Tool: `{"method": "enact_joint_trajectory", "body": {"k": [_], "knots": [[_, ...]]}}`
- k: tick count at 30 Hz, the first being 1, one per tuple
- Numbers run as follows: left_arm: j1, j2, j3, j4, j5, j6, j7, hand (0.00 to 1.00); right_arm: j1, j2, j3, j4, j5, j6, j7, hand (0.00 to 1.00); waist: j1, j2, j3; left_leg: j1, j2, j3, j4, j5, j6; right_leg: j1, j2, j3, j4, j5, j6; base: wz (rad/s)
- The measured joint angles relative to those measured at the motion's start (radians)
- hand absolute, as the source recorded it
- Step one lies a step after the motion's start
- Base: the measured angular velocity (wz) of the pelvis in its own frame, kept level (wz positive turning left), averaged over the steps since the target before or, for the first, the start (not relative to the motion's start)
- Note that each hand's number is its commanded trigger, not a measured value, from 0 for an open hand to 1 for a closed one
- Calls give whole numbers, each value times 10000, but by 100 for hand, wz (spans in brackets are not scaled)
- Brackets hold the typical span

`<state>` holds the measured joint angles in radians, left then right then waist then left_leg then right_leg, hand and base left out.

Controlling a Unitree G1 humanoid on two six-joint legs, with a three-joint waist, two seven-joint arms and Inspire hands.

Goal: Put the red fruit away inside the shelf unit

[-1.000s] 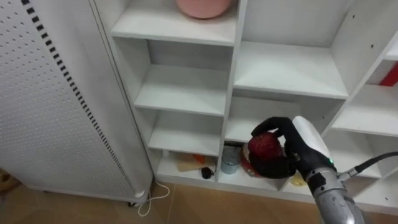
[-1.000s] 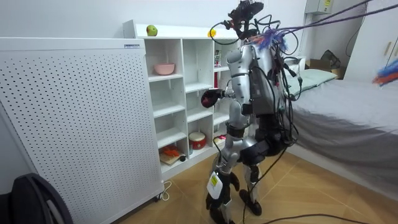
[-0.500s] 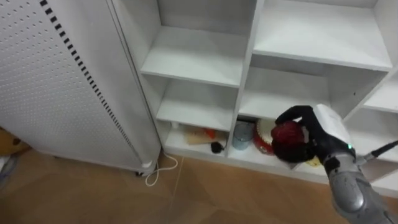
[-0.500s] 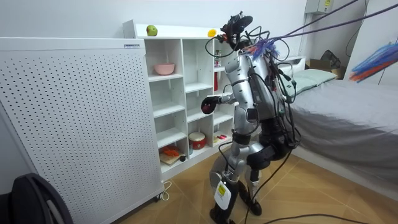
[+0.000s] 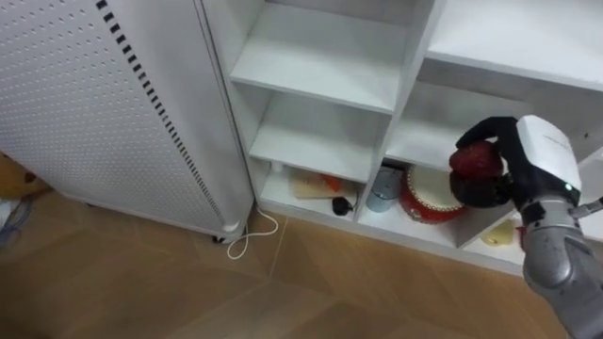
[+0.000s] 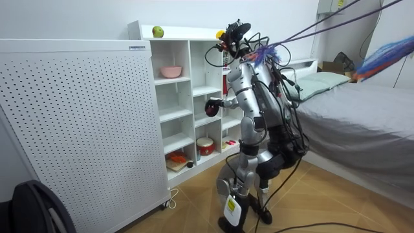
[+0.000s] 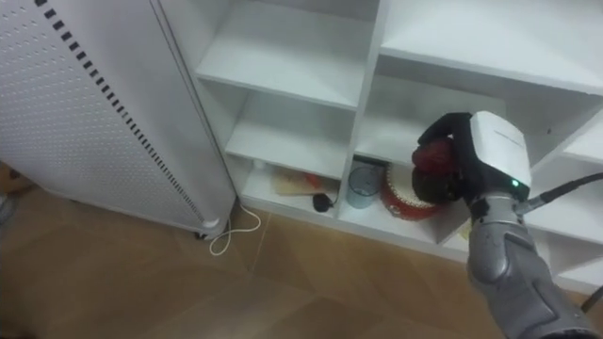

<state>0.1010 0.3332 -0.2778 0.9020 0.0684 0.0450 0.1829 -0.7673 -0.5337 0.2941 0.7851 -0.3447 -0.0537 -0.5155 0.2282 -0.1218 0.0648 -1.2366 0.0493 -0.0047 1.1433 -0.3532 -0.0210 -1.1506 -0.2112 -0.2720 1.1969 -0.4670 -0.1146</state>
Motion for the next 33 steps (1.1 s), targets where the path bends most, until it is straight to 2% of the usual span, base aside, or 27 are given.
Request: {"method": "enact_joint_trajectory", "body": {"k": [1, 7, 10, 14, 17, 18, 19, 20, 21, 26, 33], "knots": [[0, 34, -1, 13, -4, 3, 0, 0, -9, -50, 8, 32, 221, 37, -168, 100, 3, 0, 0, -41, -87, -26, 28, -6, 9, -28, -69, 0, 63, -47, 24, 13], [299, 301, -59, 3, -2, 110, -1, 0, -367, -239, 484, 700, 1418, 258, -573, 100, 19, -3, 0, -90, -233, -26, 167, -56, 93, -42, -203, 37, 241, -160, 148, 7], [335, 419, -114, 4, -4, 251, -1, 0, -630, -312, 832, 1092, 1854, 294, -884, 100, 22, -11, 2, -97, -240, -5, 214, -78, 130, -41, -230, 52, 281, -169, 164, 0], [335, 485, -119, -8, -38, 265, 7, 0, -808, -353, 1002, 1534, 2015, 319, -1354, 100, 9, -36, 15, -119, -248, 40, 375, -150, 194, -55, -303, 88, 436, -229, 198, 0], [373, 598, -125, -105, -390, 281, 26, 0, -826, -538, 1184, 1539, 2543, 339, -1696, 100, 1, -123, 30, -195, -202, 34, 406, -163, 217, -110, -313, 85, 447, -231, 210, 0], [454, 705, -125, -124, -429, 285, 44, 0, -835, -540, 1193, 1550, 2729, 370, -1846, 95, -14, -198, 23, -202, -206, 24, 406, -164, 217, -110, -312, 77, 444, -235, 216, 0], [513, 799, -125, -141, -626, 296, 82, 0, -874, -572, 1225, 1581, 3058, 386, -2019, 55, -17, -244, 22, -203, -215, 7, 406, -166, 217, -95, -322, 51, 440, -243, 228, 4], [531, 834, -126, -141, -711, 309, 111, 0, -946, -580, 1236, 1647, 3234, 396, -2099, 24, -17, -249, 24, -204, -221, -2, 407, -166, 217, -84, -333, 30, 439, -247, 231, 6], [561, 881, -125, -149, -806, 345, 155, 0, -1120, -583, 1258, 1802, 3547, 423, -2244, 0, -5, -250, 24, -218, -209, -6, 411, -168, 221, -80, -338, 10, 430, -248, 233, 3], [692, 883, -135, -187, -781, 415, 457, 0, -1405, -626, 1262, 1879, 4448, 466, -2767, 0, 21, -256, 23, -256, -212, -12, 492, -204, 261, -81, -365, -7, 473, -283, 262, 0], [699, 874, -211, -255, -785, 422, 713, 0, -1576, -647, 1262, 2217, 5542, 490, -2972, 0, 15, -264, 27, -308, -258, -57, 799, -351, 317, -85, -484, -4, 751, -424, 282, 0]]}}
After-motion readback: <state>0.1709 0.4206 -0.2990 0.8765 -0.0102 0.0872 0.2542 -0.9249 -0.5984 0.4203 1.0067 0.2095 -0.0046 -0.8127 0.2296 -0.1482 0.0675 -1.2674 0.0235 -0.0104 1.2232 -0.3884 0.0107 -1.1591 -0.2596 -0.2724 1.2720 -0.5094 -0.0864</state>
